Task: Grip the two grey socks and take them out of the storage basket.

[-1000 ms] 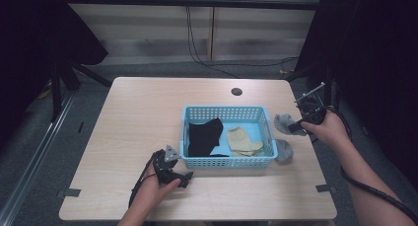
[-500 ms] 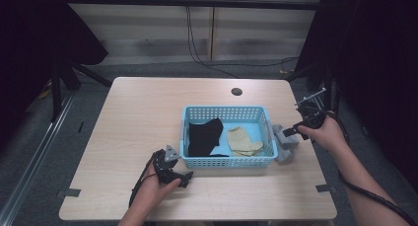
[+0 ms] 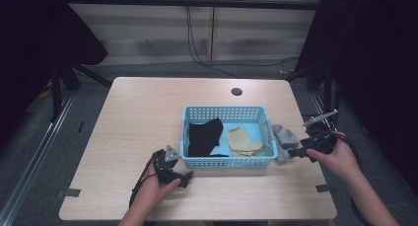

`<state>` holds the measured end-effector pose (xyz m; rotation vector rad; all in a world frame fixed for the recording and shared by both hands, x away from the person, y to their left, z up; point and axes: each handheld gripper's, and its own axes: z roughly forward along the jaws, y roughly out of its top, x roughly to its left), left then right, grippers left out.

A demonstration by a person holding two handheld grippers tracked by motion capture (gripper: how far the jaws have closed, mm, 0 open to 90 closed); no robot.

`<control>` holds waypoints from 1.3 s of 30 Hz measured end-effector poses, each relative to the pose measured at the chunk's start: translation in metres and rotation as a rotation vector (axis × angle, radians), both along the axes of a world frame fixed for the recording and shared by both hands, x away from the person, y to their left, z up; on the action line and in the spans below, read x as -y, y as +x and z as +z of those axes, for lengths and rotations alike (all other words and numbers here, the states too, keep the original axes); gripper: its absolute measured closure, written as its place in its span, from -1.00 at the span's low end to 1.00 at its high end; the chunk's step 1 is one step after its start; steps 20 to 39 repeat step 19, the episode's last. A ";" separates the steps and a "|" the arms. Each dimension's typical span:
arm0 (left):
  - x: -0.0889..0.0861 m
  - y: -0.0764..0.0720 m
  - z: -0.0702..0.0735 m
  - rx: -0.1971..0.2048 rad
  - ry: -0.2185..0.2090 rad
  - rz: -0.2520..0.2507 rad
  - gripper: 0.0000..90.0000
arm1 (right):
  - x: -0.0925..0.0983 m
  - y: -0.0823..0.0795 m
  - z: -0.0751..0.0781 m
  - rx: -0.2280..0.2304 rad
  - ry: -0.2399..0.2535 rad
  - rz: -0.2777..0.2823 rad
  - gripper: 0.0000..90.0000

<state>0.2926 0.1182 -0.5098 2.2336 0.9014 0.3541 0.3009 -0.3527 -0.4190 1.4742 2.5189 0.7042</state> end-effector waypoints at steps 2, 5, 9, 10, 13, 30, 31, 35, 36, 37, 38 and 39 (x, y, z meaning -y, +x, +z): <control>0.000 0.000 0.000 0.000 -0.003 0.002 -1.00 | -0.002 -0.009 -0.003 -0.009 -0.004 0.006 -0.43; 0.000 0.000 0.000 0.000 -0.001 0.003 -1.00 | -0.005 -0.021 -0.012 -0.012 -0.024 0.015 -0.44; 0.000 0.000 0.000 -0.002 -0.003 0.002 -1.00 | -0.009 -0.038 -0.025 -0.013 -0.037 0.016 -0.45; 0.000 0.000 0.000 -0.001 -0.002 0.002 -1.00 | -0.010 -0.041 -0.029 -0.005 -0.028 0.014 -0.45; 0.000 -0.001 0.000 0.000 -0.005 0.001 -1.00 | -0.010 -0.051 -0.037 0.013 0.000 -0.002 -0.47; 0.000 -0.001 0.000 -0.002 -0.004 0.002 -1.00 | -0.011 -0.063 -0.047 0.035 0.008 0.037 -0.49; 0.000 -0.001 0.000 -0.002 -0.004 0.002 -1.00 | -0.011 -0.063 -0.047 0.035 0.008 0.037 -0.49; 0.000 -0.001 0.000 -0.002 -0.004 0.002 -1.00 | -0.011 -0.063 -0.047 0.035 0.008 0.037 -0.49; 0.000 -0.001 0.000 -0.002 -0.004 0.002 -1.00 | -0.011 -0.063 -0.047 0.035 0.008 0.037 -0.49; 0.000 -0.001 0.000 -0.002 -0.004 0.002 -1.00 | -0.011 -0.063 -0.047 0.035 0.008 0.037 -0.49; 0.000 -0.001 0.000 -0.002 -0.004 0.002 -1.00 | -0.011 -0.063 -0.047 0.035 0.008 0.037 -0.49; 0.000 -0.001 0.000 -0.002 -0.004 0.002 -1.00 | -0.011 -0.063 -0.047 0.035 0.008 0.037 -0.49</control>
